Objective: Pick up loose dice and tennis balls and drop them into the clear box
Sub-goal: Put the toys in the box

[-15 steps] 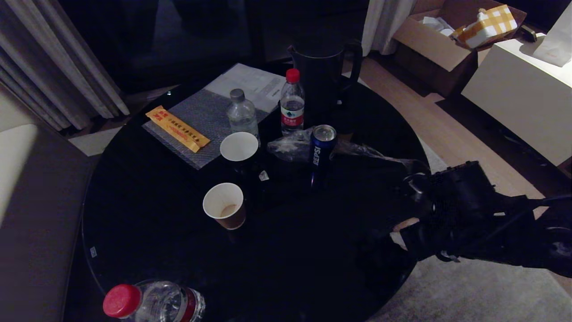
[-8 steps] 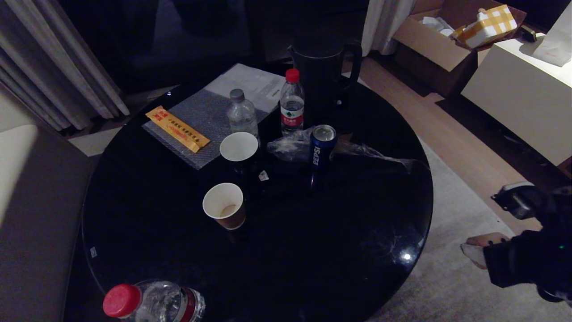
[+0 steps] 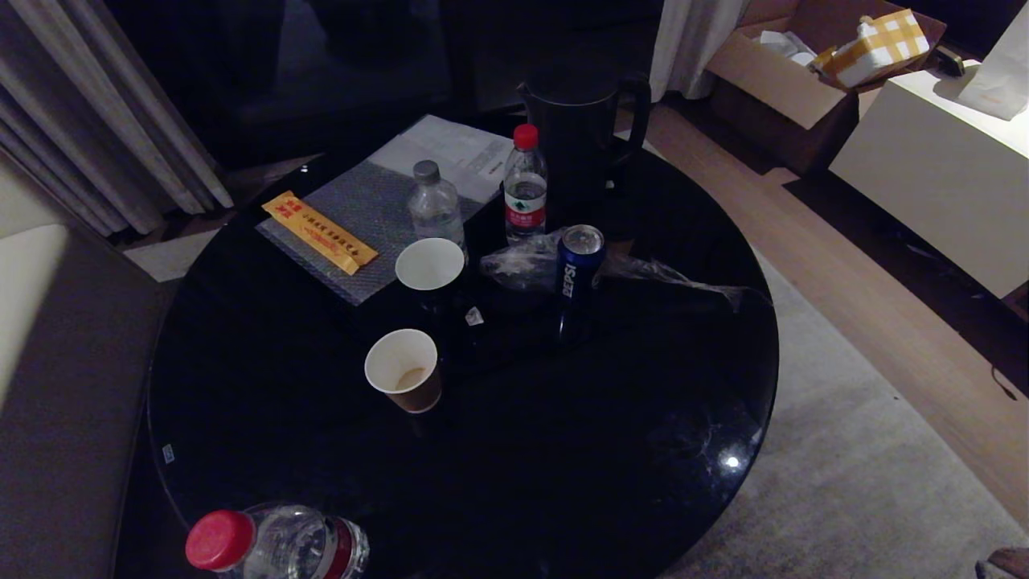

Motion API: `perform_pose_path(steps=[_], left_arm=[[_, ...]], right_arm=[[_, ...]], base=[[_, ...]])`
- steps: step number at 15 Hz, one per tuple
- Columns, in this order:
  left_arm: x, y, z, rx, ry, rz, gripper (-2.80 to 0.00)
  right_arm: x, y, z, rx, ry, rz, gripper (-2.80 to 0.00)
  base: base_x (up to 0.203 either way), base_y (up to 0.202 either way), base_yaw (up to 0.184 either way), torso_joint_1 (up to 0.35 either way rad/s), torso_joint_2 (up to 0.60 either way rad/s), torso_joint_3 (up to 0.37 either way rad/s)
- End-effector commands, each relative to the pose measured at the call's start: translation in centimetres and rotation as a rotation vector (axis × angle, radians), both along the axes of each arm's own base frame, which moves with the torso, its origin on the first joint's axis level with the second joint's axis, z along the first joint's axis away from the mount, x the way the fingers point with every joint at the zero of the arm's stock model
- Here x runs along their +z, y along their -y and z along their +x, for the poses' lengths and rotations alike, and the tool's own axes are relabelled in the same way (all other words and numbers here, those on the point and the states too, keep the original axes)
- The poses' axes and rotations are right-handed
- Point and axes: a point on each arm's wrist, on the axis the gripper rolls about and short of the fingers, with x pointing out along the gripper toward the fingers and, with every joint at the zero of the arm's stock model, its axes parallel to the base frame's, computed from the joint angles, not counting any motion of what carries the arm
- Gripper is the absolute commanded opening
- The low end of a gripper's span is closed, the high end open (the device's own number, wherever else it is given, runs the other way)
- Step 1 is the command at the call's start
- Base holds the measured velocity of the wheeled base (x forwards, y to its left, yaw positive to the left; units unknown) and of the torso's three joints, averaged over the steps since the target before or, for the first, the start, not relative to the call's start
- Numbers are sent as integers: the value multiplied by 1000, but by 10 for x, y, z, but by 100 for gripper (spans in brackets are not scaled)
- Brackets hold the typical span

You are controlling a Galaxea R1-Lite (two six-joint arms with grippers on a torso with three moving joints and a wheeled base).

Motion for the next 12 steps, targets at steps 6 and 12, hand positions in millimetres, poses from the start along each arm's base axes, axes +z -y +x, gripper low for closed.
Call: perform_pose_path(steps=[6, 12], left_arm=[[0, 0, 0, 0, -2, -2, -280], [0, 0, 0, 0, -2, -2, -280]], right_arm=[[-44, 0, -68, 65, 353, 37, -280], [-47, 0, -58, 62, 489, 72, -280]], base=[[0, 0, 0, 0, 0, 0], [0, 0, 0, 0, 0, 0]])
